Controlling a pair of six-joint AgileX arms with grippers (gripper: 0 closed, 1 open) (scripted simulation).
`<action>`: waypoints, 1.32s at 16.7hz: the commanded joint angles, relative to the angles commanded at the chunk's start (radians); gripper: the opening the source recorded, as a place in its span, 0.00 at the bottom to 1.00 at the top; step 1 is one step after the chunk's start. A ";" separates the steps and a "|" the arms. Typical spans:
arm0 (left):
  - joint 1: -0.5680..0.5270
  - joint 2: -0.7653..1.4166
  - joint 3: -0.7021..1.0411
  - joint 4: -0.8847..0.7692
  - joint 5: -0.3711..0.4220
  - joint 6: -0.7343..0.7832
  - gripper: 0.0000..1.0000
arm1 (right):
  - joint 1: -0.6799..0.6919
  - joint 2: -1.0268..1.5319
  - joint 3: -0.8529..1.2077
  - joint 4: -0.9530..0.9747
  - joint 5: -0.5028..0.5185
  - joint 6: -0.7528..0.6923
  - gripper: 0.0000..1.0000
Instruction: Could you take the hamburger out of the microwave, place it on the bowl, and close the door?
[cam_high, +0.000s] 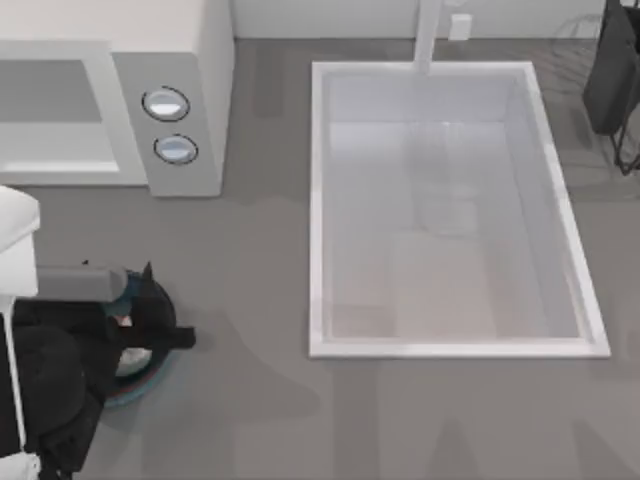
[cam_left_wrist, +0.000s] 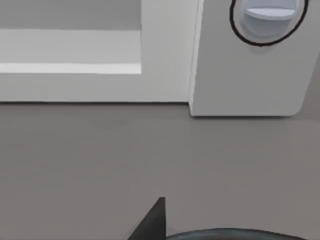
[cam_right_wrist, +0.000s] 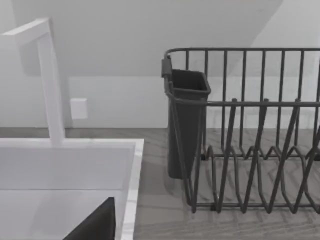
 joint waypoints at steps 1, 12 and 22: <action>0.000 0.000 0.000 0.000 0.000 0.000 1.00 | 0.000 0.000 0.000 0.000 0.000 0.000 1.00; 0.055 -0.317 -0.011 -0.211 0.058 -0.026 1.00 | 0.000 0.000 0.000 0.000 0.000 0.000 1.00; 0.248 -1.383 -0.068 -1.037 0.200 0.021 1.00 | 0.000 0.000 0.000 0.000 0.000 0.000 1.00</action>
